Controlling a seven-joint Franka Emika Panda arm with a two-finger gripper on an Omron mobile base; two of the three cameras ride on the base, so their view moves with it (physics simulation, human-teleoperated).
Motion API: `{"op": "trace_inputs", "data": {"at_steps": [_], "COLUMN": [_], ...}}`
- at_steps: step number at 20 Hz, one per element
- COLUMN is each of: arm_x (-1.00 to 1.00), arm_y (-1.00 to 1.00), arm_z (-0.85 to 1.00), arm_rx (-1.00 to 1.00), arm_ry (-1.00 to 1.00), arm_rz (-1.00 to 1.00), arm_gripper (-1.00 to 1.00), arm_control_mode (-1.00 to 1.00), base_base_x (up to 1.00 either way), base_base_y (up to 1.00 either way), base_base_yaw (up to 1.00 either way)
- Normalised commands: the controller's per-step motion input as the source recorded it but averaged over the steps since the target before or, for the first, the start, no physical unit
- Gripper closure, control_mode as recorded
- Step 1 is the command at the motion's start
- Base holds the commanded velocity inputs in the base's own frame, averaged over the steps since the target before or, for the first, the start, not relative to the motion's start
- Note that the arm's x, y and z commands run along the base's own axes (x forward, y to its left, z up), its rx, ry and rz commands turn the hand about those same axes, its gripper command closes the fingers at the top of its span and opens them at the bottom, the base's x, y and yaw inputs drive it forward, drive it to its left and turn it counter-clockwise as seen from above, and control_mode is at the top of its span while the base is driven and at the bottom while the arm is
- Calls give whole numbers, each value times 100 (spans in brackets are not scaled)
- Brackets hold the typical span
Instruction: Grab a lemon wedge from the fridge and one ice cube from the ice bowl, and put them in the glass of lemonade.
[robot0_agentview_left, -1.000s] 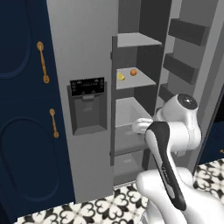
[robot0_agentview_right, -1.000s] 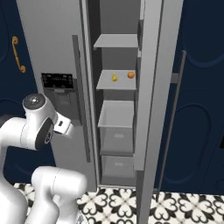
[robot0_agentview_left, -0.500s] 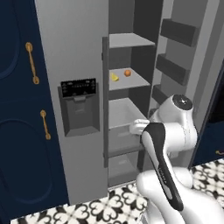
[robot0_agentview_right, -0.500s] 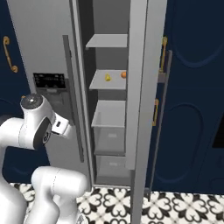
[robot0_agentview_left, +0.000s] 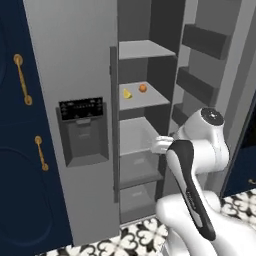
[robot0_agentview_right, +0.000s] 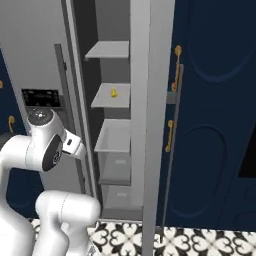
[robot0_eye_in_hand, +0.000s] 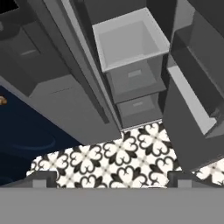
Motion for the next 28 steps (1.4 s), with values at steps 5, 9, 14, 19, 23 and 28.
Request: {"op": "trace_inputs", "data": {"at_steps": [5, 9, 14, 19, 23, 28], "arm_x": [0, 0, 0, 0, 0, 0], "arm_y": [0, 0, 0, 0, 0, 0], "arm_z": [0, 0, 0, 0, 0, 0], "arm_rx": [0, 0, 0, 0, 0, 0], "arm_ry": [0, 0, 0, 0, 0, 0], "arm_rz": [0, 0, 0, 0, 0, 0], "arm_gripper": [-100, -100, -100, -100, -100, -100], "arm_control_mode": [100, 100, 100, 100, 100, 100], "base_base_x": [33, 24, 21, 31, 43, 40], "base_base_y": [88, 1, -32, -36, -29, -41], "base_base_yaw": [-4, -12, -5, -2, 0, 0]}}
